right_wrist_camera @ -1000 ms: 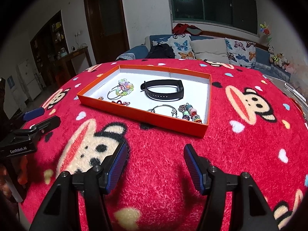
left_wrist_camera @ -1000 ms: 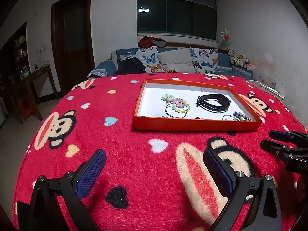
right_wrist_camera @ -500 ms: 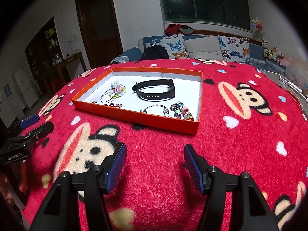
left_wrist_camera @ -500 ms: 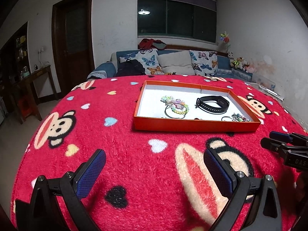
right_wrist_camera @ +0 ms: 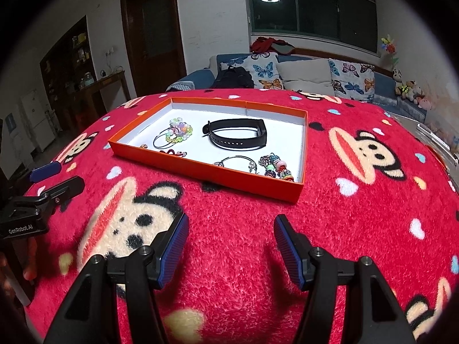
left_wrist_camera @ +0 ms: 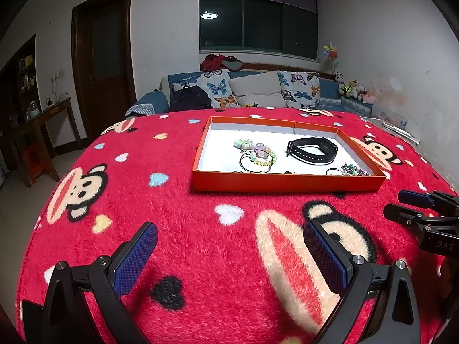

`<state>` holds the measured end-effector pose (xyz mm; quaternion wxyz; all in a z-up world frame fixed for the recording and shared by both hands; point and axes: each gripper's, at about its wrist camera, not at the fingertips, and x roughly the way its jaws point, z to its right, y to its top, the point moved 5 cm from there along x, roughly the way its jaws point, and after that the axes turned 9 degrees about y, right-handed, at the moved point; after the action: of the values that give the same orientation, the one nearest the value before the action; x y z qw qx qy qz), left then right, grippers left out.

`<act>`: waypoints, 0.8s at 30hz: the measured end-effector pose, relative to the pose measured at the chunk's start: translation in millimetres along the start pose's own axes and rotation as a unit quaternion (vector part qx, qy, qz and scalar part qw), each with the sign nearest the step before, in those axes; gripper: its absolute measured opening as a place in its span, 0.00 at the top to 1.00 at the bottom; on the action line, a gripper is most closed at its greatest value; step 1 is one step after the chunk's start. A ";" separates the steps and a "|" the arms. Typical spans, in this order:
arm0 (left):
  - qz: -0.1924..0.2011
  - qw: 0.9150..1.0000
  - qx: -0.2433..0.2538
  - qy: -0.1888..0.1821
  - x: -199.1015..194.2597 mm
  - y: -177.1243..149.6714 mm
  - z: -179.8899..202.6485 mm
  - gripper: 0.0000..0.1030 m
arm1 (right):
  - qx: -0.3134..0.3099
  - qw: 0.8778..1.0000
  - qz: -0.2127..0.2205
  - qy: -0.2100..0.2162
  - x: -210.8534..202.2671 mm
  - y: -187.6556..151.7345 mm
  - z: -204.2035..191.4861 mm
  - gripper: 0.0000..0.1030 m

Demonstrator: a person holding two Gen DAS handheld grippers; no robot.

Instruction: Organize jewelry

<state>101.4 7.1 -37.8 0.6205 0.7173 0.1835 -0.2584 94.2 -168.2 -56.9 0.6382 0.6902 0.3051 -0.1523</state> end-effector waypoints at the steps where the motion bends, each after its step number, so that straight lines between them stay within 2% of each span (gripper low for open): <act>1: 0.001 1.000 0.000 0.000 -0.2 -0.1 0.1 0.00 | 0.000 1.000 0.000 0.000 0.2 0.1 -0.2 0.35; 24: 0.000 1.000 0.007 0.001 -0.1 1.0 2.5 0.00 | -0.001 1.000 0.001 0.001 -0.1 -0.5 -0.7 0.32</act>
<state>101.6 4.5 -37.2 0.6157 0.7217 0.1822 -0.2584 93.7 -167.5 -57.1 0.6388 0.6900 0.3051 -0.1508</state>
